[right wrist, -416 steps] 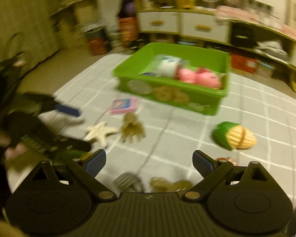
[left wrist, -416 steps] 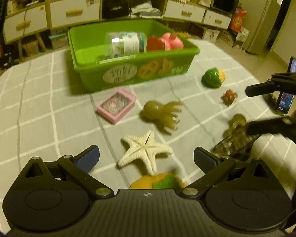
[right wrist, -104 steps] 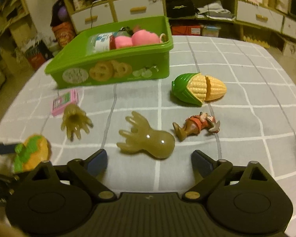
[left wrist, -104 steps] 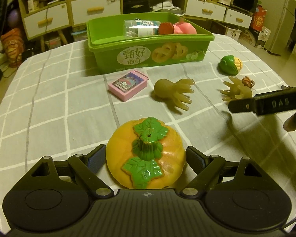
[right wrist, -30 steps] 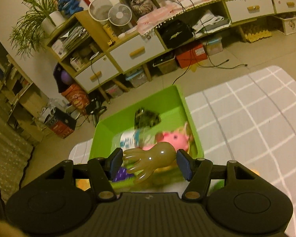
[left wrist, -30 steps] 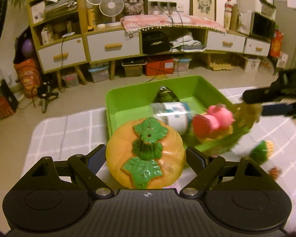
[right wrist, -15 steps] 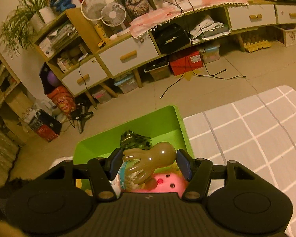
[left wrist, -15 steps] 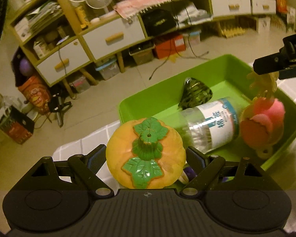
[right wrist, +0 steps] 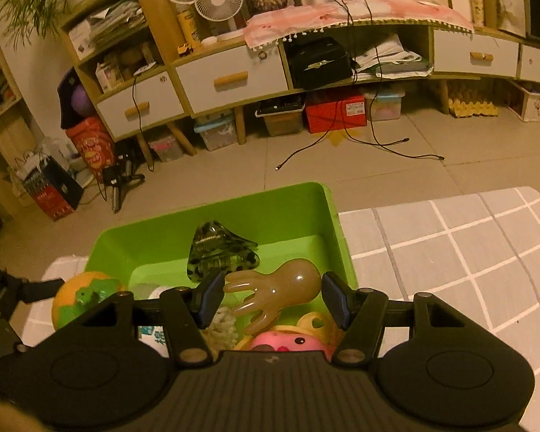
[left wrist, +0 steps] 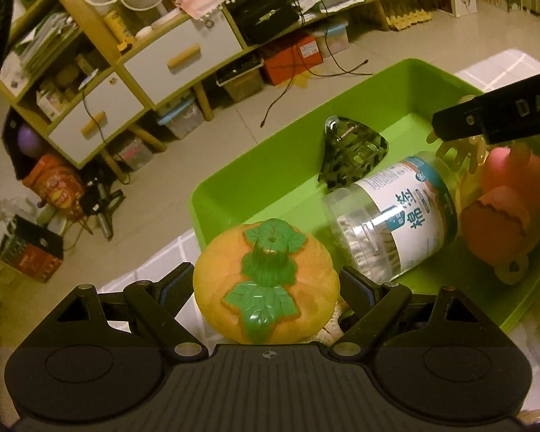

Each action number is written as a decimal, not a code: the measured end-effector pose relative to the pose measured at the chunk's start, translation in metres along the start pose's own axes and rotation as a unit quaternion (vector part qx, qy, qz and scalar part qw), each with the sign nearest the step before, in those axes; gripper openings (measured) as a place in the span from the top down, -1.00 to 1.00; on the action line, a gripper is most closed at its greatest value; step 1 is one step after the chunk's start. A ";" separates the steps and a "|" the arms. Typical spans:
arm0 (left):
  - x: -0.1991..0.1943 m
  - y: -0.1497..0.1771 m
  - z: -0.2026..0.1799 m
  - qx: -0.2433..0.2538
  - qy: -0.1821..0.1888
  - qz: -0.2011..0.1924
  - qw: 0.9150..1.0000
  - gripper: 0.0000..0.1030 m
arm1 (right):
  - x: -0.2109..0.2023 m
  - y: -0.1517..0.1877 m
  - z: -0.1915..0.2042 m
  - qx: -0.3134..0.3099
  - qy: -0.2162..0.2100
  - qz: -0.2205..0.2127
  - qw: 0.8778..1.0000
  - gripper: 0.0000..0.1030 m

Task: Organize rigid objects
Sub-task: 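Lower the pumpkin and octopus into the bin and open both grippers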

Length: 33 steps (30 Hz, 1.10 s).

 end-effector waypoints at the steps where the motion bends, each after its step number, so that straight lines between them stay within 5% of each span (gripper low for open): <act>1: 0.000 0.000 -0.001 0.006 -0.003 0.000 1.000 -0.71 | 0.001 0.001 0.001 -0.004 0.002 0.001 1.000 0.11; 18: -0.005 -0.003 0.003 0.026 -0.036 -0.011 0.999 -0.89 | 0.002 0.008 0.004 -0.009 0.006 0.013 1.000 0.03; 20: -0.008 -0.003 0.004 0.029 -0.040 -0.012 0.999 -0.91 | -0.002 0.007 0.004 -0.005 0.001 0.012 1.000 -0.11; 33: -0.046 -0.008 0.008 0.008 -0.043 -0.034 0.998 -0.94 | -0.045 -0.009 0.012 -0.003 -0.001 -0.011 1.000 -0.14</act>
Point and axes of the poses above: each gripper's, at about its wrist camera, not at the fingertips, and x roughly the way its jaws point, z to its left, y to its underside, the point moved 9 cm from there along x, roughly the way its jaws point, and after that the axes turned 5 degrees about -z, right-handed, at the moved point
